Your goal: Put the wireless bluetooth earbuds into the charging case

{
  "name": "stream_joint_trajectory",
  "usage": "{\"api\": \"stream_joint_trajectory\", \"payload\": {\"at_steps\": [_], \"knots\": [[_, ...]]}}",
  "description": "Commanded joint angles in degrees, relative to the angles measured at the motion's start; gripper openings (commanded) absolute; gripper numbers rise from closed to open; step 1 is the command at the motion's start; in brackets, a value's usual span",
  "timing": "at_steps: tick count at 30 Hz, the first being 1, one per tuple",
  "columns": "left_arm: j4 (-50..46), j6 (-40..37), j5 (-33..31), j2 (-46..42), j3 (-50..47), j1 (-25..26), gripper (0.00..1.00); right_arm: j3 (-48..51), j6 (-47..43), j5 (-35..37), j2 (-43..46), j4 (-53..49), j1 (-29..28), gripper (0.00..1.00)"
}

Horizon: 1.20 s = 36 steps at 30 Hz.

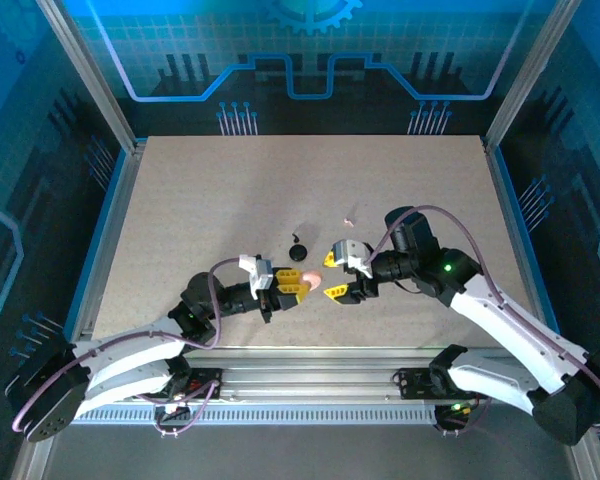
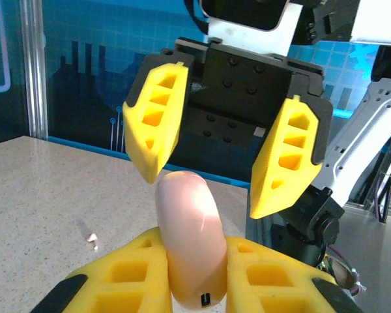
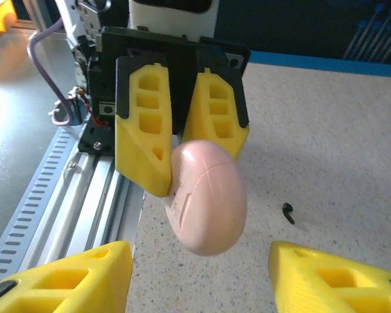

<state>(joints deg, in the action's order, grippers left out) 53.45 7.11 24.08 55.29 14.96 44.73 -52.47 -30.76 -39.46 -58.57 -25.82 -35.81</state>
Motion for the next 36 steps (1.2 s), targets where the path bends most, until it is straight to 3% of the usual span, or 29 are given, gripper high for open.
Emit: {"api": "stream_joint_trajectory", "payload": {"at_steps": [1, 10, 18, 25, 30, 36], "knots": [[2.8, -1.0, 2.0, -1.7, 1.5, -0.3, 0.10, -2.6, -2.5, -5.7, -1.5, -2.0, 0.5, 0.57], [3.4, -0.5, 1.6, -2.9, 0.3, -0.2, 0.10, -8.1, -5.4, -10.3, -7.2, -7.7, -0.1, 0.47], [4.1, -1.0, 1.2, -2.7, 0.4, -0.1, 0.10, -10.2, -8.2, -9.6, -8.7, -11.6, -0.6, 0.32], [4.7, -0.6, 1.6, -1.7, 0.6, -0.2, 0.11, -10.4, -8.2, -9.7, -8.3, -11.3, -0.8, 0.30], [6.3, -0.2, 2.0, -0.3, 1.2, -0.1, 0.11, -10.4, -8.6, -9.1, -8.3, -10.6, -1.3, 0.42], [9.1, 0.0, 2.6, 2.1, 1.8, 0.0, 0.11, -10.9, -10.1, -9.4, -8.6, -11.7, -1.4, 0.37]]}}
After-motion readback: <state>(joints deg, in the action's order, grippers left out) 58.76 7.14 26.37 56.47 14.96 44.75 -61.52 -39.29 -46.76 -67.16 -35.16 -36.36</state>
